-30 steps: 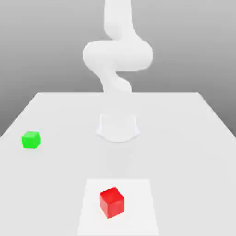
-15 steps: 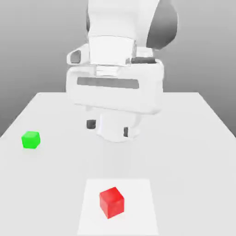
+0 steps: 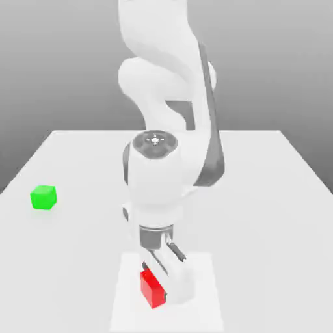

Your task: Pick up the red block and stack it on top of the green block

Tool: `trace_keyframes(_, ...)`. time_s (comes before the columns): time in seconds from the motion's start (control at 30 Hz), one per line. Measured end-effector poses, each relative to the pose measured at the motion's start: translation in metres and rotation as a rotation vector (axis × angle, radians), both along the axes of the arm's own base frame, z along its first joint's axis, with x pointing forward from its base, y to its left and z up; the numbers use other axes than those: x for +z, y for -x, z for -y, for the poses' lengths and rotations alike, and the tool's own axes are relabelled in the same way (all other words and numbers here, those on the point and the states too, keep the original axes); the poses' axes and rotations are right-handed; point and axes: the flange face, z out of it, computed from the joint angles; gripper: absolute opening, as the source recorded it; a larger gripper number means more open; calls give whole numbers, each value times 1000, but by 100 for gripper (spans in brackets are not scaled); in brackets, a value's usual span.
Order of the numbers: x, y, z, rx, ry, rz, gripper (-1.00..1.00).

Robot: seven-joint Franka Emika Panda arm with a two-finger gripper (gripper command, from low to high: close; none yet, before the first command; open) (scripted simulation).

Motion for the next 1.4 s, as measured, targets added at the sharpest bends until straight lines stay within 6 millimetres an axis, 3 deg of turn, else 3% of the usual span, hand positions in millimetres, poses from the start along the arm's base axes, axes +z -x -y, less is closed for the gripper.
trace_keyframes(0.17,1,0,0,0,0,1,-100)
trace_keyframes(0.33,49,-1,0,-1,1,1,-100)
trace_keyframes(0.37,57,1,9,-31,4,1,-100)
trace_keyframes(0.43,67,13,61,-195,18,1,-100)
trace_keyframes(0.5,73,34,118,-387,31,0,-100)
trace_keyframes(0.63,84,92,207,-755,48,-1,-100)
trace_keyframes(0.8,95,178,279,-1178,49,0,-100)
trace_keyframes(0.93,99,259,315,-1524,31,0,-100)
trace_keyframes(1.03,98,318,329,-1768,7,1,-100)
trace_keyframes(1.1,87,330,331,-1819,-2,4,-100)
trace_keyframes(1.27,48,333,332,-1833,-5,4,-100)
trace_keyframes(1.3,39,333,331,-1834,-3,3,100)
trace_keyframes(1.4,39,333,331,-1834,-3,3,100)
